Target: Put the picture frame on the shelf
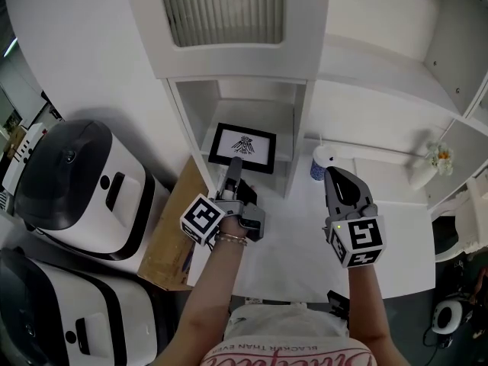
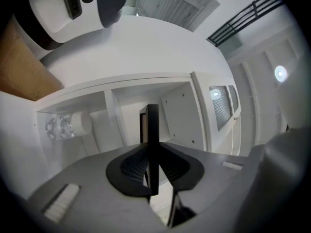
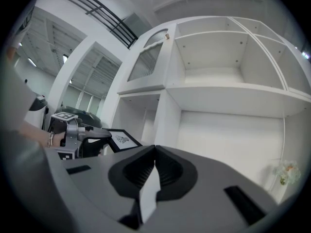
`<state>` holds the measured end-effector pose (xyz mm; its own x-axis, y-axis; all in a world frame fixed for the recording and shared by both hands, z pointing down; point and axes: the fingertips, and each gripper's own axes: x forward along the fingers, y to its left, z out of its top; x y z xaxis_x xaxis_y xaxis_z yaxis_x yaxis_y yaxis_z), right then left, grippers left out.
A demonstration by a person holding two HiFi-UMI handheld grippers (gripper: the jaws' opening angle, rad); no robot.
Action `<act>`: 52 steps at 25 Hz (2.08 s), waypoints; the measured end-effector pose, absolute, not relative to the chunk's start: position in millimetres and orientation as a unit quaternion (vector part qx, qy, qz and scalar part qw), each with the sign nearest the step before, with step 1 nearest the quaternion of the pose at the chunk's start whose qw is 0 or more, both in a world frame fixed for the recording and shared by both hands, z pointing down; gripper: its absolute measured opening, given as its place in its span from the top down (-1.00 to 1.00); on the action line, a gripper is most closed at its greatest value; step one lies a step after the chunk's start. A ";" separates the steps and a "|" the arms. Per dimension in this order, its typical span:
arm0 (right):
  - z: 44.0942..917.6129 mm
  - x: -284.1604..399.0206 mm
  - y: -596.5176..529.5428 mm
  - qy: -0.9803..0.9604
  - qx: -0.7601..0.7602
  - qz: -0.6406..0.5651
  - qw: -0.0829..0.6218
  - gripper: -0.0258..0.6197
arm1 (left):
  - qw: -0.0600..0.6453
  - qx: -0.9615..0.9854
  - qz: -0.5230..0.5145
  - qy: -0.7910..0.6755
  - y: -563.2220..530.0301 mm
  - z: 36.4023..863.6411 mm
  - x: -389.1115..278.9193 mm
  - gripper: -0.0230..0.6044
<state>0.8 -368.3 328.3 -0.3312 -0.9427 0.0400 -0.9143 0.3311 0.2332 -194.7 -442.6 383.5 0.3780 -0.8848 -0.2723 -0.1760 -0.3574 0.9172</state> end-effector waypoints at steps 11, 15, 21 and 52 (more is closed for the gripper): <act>338.3 -6.4 -377.6 -0.819 0.560 -0.079 0.102 0.90 | 0.489 0.658 -0.447 -0.358 -455.1 409.9 -197.3 0.71; 338.2 -9.4 -380.0 -0.822 0.554 -0.082 0.105 0.90 | 0.500 0.648 -0.449 -0.358 -460.0 417.4 -198.1 0.71; 338.5 -12.7 -380.2 -0.826 0.547 -0.084 0.110 0.90 | 0.512 0.639 -0.450 -0.357 -467.5 424.1 -195.9 0.70; 342.5 -20.3 -400.5 -0.829 0.542 -0.078 0.113 0.90 | 0.537 0.630 -0.397 -0.396 -513.4 435.3 -190.2 0.41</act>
